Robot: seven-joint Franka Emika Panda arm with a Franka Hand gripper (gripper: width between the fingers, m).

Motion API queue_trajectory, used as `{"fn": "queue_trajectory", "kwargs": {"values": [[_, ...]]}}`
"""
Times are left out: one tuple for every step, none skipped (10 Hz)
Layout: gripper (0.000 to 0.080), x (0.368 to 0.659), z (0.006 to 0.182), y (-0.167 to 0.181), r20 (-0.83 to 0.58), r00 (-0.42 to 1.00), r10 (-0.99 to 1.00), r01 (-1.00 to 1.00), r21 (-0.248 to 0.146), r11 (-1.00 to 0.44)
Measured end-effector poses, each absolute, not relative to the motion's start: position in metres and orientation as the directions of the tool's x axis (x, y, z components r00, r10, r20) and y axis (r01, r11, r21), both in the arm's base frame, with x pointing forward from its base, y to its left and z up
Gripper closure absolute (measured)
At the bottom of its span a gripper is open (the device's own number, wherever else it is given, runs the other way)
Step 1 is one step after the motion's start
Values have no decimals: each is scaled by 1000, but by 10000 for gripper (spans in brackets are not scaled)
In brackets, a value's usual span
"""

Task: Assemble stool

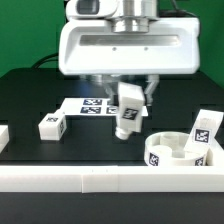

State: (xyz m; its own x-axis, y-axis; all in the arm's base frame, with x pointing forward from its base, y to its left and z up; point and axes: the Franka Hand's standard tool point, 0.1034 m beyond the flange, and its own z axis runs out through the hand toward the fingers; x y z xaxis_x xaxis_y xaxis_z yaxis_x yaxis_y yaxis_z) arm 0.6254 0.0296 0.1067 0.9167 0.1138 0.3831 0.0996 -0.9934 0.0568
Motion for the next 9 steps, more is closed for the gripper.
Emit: {"fn": "queue_trajectory", "kwargs": {"values": [[475, 622, 102, 32, 368, 921, 130, 115, 63, -991], [475, 623, 103, 29, 370, 921, 123, 108, 62, -992], [475, 622, 102, 30, 370, 922, 118, 104, 58, -993], [475, 621, 99, 34, 365, 926, 97, 89, 40, -995], [475, 624, 99, 45, 356, 931, 78, 79, 12, -997], [475, 630, 102, 53, 356, 933, 54, 65, -21, -998], [475, 634, 108, 59, 359, 933, 27, 50, -56, -997], [475, 634, 112, 59, 363, 932, 3, 35, -83, -996], [475, 634, 111, 65, 371, 928, -31, 7, -99, -995]]}}
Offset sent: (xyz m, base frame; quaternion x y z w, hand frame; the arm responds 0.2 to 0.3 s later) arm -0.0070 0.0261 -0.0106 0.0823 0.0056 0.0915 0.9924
